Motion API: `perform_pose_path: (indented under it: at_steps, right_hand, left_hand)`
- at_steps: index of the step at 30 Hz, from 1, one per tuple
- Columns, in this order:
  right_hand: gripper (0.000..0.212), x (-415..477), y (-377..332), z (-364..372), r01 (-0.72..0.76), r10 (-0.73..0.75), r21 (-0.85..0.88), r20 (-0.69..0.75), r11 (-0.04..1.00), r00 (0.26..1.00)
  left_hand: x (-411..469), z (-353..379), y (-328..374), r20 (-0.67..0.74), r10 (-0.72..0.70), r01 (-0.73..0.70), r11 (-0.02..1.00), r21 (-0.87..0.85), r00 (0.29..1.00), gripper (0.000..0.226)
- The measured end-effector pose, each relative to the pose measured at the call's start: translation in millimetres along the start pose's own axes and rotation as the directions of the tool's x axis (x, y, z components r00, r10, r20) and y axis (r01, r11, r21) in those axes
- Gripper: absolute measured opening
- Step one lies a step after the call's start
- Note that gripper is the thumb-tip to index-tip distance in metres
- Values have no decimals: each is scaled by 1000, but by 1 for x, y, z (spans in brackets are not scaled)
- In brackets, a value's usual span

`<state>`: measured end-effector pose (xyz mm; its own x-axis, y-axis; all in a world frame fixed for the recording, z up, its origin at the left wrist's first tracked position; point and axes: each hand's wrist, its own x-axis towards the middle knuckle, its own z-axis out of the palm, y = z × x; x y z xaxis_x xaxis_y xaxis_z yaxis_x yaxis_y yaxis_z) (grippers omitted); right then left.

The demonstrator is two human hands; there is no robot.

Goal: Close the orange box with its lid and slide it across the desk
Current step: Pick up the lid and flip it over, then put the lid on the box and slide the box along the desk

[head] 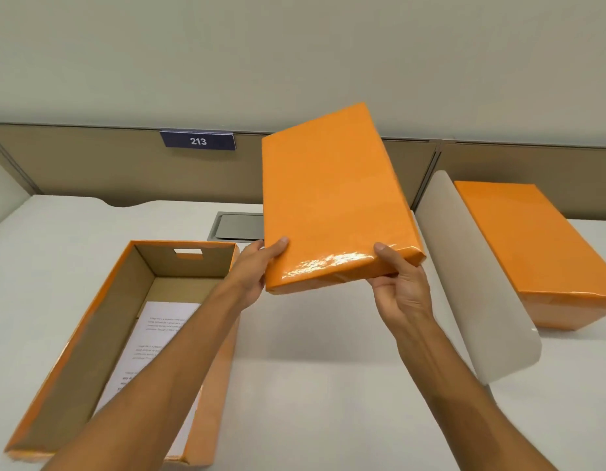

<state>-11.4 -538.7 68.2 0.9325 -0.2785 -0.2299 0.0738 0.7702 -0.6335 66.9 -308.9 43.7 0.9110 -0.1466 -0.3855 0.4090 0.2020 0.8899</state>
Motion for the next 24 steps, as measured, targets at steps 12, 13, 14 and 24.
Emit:
perform_pose_path:
  at_steps: [12,13,14,24]
  right_hand:
    - [40,-21,47,17,-198,231,-372,44,907,972]
    - [41,-24,55,20,-171,211,-462,35,870,977]
    - [46,-28,64,23,-153,198,-534,28,832,980]
    - [34,-89,153,58,-100,158,-811,-9,577,987]
  left_hand:
    - [-51,-127,35,-48,89,-89,996,1,995,64]
    - [-57,-139,36,-45,95,-94,995,23,994,68]
    - [-64,-151,36,-40,99,-97,994,42,994,71]
    - [-127,-268,30,-77,51,-28,961,277,996,80]
